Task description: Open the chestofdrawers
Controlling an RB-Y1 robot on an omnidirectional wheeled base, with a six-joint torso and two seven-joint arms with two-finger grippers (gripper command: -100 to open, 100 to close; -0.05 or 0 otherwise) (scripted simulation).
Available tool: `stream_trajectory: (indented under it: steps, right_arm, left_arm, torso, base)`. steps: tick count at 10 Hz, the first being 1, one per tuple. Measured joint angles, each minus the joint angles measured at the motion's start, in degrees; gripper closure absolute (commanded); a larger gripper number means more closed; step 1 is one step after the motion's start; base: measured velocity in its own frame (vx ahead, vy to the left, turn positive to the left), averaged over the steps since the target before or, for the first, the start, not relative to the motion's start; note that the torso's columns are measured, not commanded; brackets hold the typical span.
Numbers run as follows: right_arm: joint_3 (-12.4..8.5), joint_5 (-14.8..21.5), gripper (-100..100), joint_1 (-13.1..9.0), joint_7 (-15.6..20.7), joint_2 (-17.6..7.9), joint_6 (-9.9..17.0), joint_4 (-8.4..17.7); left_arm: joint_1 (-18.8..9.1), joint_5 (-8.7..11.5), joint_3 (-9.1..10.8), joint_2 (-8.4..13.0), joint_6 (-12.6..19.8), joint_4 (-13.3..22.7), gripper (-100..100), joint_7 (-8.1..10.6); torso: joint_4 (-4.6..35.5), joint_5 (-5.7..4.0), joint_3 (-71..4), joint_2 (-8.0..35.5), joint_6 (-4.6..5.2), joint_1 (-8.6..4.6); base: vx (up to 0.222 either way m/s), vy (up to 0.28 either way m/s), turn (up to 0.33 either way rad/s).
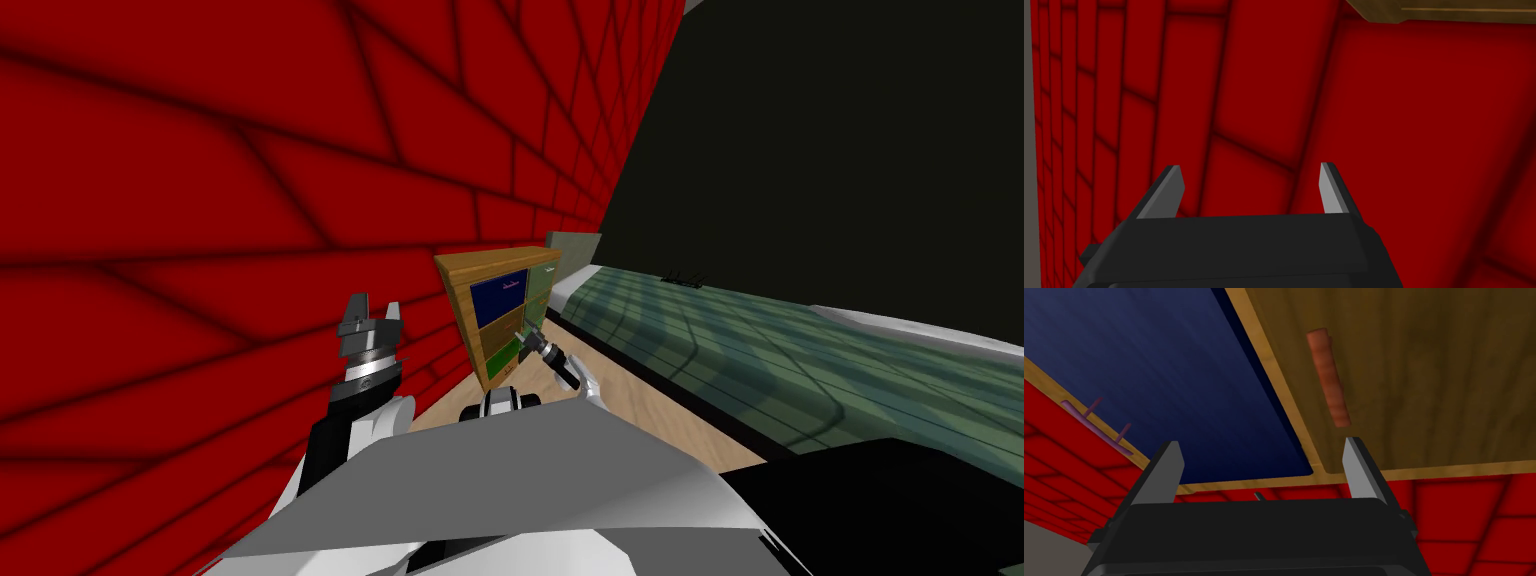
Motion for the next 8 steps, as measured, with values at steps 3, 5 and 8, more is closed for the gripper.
stream_trajectory:
  steps: [3,5,8]
  right_arm:
    - [-0.5,1.4,-100,-0.7,5.2,0.6,-0.6,2.7]
    - [-0.8,2.6,-100,-0.8,8.4,1.1,-0.6,3.8]
    - [-1.3,4.2,-100,-1.1,13.3,2.3,-0.8,6.1]
  left_arm:
    - [0.0,0.0,0.0,0.0,0.0,0.0,0,0.0]
    - [0.0,0.0,0.0,0.0,0.0,0.0,0,0.0]
    - [0.0,0.0,0.0,0.0,0.0,0.0,0,0.0]
  torso:
    - [0.0,0.01,0.0,0.0,-0.03,0.03]
    - [0.0,0.0,0.0,0.0,-0.03,0.0]
    - [0.0,0.01,0.0,0.0,-0.01,0.03]
  base:
    - [0.017,0.02,-0.074]
    - [0.015,0.013,-0.067]
    - [0.017,0.014,-0.06]
